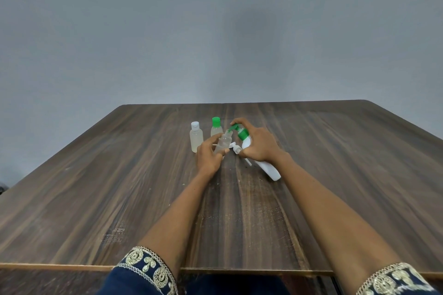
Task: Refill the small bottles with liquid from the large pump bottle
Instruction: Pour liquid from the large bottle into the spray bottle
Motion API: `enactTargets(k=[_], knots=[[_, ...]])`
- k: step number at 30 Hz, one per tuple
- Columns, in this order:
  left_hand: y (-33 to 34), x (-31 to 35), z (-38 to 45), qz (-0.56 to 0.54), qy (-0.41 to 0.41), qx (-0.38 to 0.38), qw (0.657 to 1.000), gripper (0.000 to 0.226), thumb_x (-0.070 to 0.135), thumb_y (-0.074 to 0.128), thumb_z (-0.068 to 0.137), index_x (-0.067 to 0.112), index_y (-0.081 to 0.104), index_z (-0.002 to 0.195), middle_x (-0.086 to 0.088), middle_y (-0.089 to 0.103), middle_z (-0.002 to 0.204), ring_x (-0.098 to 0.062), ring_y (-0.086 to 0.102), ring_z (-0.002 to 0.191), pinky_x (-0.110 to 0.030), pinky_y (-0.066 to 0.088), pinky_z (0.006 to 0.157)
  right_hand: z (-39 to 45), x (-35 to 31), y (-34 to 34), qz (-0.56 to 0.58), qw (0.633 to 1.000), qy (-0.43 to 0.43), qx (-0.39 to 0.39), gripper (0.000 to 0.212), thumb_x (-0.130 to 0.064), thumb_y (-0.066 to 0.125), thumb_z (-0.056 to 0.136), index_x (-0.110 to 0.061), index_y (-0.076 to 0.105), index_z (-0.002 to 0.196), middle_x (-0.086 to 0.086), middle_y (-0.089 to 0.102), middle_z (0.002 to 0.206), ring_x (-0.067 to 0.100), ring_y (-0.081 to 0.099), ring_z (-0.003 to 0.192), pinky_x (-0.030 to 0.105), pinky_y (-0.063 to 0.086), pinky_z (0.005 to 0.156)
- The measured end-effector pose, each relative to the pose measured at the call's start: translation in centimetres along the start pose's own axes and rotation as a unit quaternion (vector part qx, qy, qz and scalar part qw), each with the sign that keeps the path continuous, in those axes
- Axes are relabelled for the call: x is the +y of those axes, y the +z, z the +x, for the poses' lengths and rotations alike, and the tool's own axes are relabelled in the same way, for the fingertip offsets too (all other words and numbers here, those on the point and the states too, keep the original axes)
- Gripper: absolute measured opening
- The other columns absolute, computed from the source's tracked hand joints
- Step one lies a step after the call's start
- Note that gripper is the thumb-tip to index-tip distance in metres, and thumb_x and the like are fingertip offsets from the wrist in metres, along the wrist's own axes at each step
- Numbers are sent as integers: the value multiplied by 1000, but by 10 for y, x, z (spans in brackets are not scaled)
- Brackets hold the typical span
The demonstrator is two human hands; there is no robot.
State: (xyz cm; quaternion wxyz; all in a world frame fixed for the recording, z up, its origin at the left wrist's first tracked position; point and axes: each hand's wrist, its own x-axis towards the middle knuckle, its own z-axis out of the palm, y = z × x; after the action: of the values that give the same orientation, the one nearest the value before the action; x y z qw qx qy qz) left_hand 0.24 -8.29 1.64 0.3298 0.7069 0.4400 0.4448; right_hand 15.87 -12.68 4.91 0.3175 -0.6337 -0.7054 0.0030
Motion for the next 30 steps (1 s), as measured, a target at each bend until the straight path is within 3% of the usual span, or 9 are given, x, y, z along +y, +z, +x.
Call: enactTargets(k=[6, 12, 19, 30], knots=[[1, 2, 0, 4, -1, -6, 1000, 51, 9, 69, 81, 17, 54, 129, -9, 60, 126, -23, 57, 107, -37, 49, 93, -1, 2, 2, 5, 1000, -5, 17, 62, -22, 74, 70, -34, 45, 123, -5, 50, 61, 13, 46, 51, 22, 33, 50], [1, 4, 2, -15, 10, 0, 1000, 50, 10, 71, 80, 18, 56, 127, -6, 63, 121, -13, 54, 93, -27, 44, 82, -2, 1, -1, 9, 1000, 2, 14, 70, -22, 75, 69, -37, 42, 129, -8, 44, 56, 9, 44, 49, 20, 33, 48], [1, -1, 2, -9, 4, -8, 1000, 50, 9, 70, 80, 18, 57, 127, -7, 62, 123, -16, 56, 98, -37, 50, 90, -3, -3, -3, -14, 1000, 15, 8, 60, -23, 73, 72, -35, 44, 124, -7, 46, 59, 12, 49, 54, 22, 31, 50], [-1, 1, 1, -20, 17, 3, 1000, 48, 9, 71, 79, 16, 58, 125, -4, 63, 120, -11, 54, 93, -26, 44, 82, -2, -5, -3, -4, 1000, 11, 7, 67, -23, 73, 70, -38, 41, 127, -7, 47, 58, 12, 48, 51, 23, 35, 49]])
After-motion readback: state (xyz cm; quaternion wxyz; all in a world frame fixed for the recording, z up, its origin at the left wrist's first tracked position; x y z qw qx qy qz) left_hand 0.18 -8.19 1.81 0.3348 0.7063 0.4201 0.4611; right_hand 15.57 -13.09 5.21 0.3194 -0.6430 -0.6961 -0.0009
